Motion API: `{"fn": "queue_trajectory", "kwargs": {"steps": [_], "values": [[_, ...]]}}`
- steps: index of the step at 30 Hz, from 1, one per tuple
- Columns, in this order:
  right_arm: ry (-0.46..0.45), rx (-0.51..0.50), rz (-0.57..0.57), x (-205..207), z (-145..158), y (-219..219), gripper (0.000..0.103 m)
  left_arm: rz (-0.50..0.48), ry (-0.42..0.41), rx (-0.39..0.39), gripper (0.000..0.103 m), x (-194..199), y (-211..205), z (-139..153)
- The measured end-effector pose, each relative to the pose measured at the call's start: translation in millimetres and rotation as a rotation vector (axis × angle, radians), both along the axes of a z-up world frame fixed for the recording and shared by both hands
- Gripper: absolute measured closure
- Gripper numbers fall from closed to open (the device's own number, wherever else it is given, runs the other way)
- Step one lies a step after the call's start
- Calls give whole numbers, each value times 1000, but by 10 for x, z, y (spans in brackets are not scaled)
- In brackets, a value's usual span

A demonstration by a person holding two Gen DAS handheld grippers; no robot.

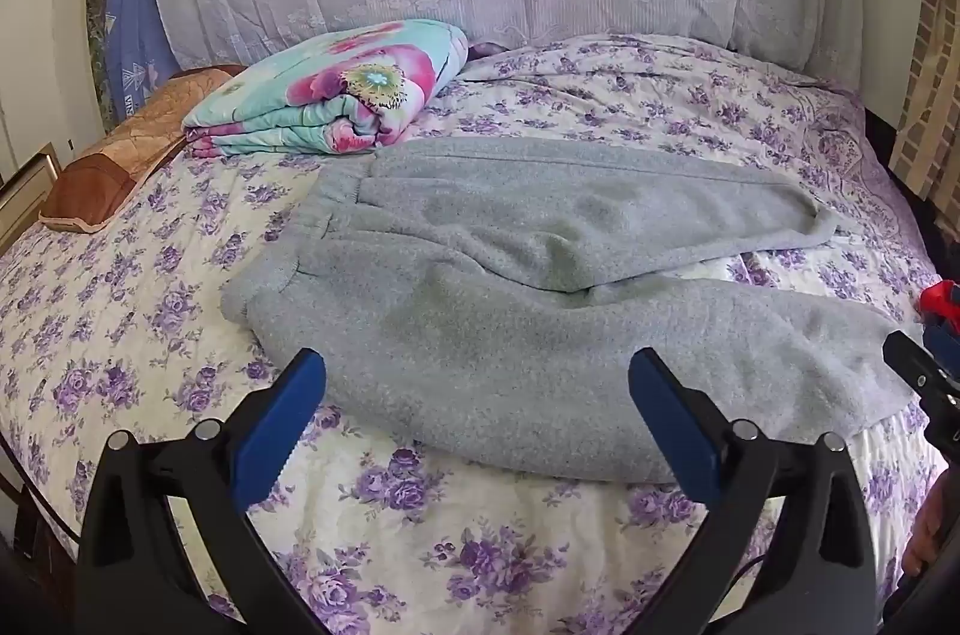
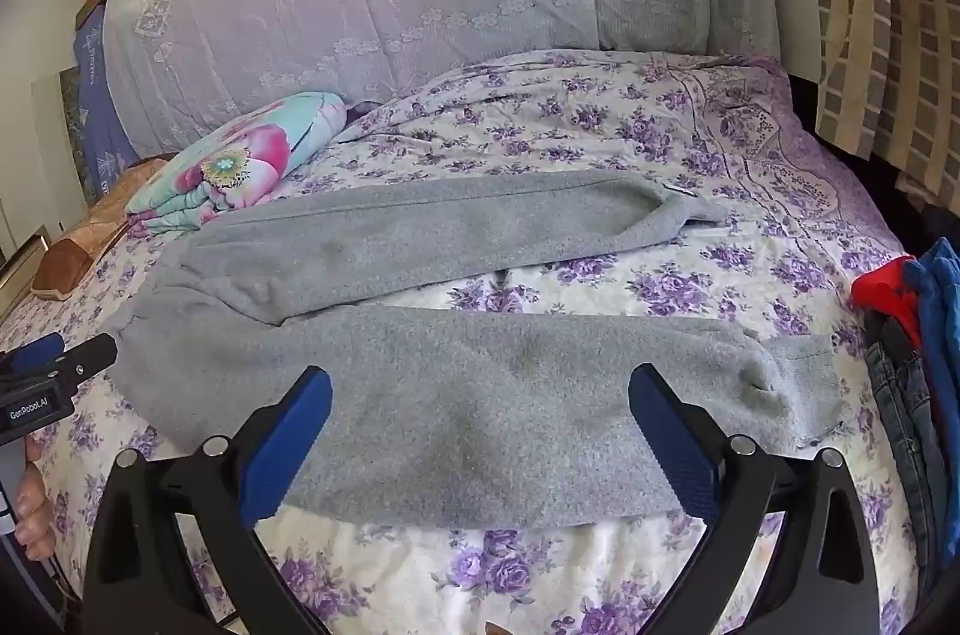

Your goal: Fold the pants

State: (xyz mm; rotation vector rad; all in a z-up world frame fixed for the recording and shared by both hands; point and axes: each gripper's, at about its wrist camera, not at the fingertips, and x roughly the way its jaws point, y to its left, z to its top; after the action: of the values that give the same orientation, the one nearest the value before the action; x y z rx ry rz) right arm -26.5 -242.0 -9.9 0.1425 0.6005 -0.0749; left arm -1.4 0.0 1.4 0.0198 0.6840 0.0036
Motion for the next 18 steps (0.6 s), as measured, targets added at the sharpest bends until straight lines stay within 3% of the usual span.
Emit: {"fn": "queue_trajectory", "kwargs": {"steps": [4,8,18], "values": [[5,-3,11,-1,-61,-40,4,6,-44,-16,4,-63,37,68],[1,-15,21,-16,-114,7,4,6,-23,18,4,-62,-101,71],[7,-14,27,-12,-75,70,4,-3,-4,20,4,-68,-30,-15]]}}
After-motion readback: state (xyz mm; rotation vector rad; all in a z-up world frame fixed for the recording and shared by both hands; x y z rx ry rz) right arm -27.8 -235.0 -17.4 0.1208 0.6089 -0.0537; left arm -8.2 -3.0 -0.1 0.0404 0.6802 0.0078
